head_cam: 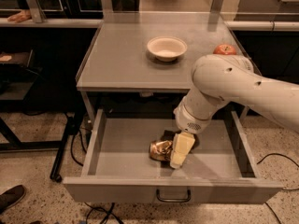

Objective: Pick orange can from top drawer and place on counter

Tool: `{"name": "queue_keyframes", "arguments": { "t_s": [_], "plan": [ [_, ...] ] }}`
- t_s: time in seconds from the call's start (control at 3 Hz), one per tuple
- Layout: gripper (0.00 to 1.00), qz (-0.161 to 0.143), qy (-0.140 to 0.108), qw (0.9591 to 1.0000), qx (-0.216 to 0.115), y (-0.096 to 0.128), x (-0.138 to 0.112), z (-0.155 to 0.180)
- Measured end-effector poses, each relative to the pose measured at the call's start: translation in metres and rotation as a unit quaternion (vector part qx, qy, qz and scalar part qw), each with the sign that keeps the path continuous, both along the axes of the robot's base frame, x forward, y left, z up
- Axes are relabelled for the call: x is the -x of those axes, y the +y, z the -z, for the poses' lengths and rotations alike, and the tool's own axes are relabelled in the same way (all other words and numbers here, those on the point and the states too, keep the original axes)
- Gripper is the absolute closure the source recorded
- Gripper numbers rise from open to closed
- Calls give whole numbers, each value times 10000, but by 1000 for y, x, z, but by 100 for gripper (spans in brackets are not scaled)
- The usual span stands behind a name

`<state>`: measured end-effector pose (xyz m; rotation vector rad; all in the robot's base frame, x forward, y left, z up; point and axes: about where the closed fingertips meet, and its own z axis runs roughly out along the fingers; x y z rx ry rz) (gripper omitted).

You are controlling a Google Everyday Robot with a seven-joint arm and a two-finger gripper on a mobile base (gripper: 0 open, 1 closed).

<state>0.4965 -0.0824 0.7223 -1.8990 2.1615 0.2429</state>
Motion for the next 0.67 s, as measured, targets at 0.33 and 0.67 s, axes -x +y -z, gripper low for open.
{"name": "queue_keyframes", "arguments": {
  "t_s": [0.33,0.67],
  "plan": [
    [0,-88,-27,9999,-73,1,3,1],
    [0,-55,14,9999,-154,8,-4,21]
  ]
}}
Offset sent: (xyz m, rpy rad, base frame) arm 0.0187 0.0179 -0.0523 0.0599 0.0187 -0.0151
